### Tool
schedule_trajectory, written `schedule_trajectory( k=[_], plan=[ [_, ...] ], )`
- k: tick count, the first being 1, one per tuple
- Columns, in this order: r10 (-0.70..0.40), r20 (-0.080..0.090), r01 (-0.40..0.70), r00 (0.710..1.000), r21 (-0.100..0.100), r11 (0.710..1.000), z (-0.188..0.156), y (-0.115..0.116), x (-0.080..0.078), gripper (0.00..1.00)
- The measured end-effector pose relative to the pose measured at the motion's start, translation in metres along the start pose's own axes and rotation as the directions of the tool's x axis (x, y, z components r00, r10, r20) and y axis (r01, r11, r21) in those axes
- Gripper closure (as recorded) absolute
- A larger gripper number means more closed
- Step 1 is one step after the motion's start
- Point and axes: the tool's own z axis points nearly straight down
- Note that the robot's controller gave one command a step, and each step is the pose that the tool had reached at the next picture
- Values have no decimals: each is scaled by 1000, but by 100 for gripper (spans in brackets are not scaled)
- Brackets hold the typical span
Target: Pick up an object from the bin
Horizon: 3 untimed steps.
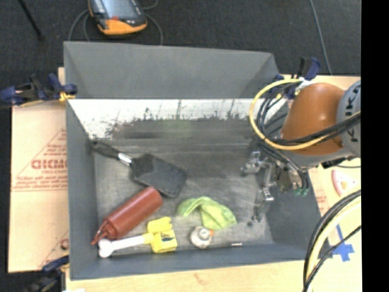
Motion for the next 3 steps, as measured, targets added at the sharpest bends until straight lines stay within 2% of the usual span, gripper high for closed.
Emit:
schedule_trajectory(
  k=[1, 2, 3],
  plan=[
    [-34, 2, 34, 999, 0, 999, 21, 40, 12, 0],
    [93, -1, -93, 996, -2, 996, 30, 69, 8, 0],
    [-137, 6, 137, 990, 1, 991, 61, 97, 50, 100]
  ],
)
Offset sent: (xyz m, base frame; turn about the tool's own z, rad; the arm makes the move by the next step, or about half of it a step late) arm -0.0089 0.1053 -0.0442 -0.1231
